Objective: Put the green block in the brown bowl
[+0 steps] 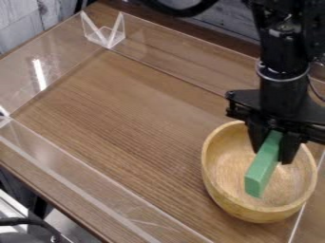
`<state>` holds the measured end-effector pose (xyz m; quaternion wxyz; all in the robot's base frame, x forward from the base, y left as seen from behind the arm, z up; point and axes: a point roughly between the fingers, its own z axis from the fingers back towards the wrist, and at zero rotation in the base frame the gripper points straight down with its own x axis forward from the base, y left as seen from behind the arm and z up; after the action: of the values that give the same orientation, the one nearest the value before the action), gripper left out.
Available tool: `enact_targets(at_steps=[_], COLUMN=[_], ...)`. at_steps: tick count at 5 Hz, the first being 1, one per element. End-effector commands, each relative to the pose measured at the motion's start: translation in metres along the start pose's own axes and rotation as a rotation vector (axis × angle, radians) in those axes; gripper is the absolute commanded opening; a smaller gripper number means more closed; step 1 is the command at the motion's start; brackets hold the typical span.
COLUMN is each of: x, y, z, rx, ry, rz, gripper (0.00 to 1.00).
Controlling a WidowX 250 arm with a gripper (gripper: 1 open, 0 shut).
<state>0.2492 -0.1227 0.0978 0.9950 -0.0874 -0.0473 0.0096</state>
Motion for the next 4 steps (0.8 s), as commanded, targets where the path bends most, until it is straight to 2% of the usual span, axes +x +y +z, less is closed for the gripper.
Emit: enact_targets(at_steps=[1,4], x=[0.0062,0.0093], y=[0.0002,0.005], z=[0.0056,0.0031], rx=[-0.013,-0.014], ry=[-0.027,-0.026], rz=[0.004,0.008], gripper=[0.0,0.0])
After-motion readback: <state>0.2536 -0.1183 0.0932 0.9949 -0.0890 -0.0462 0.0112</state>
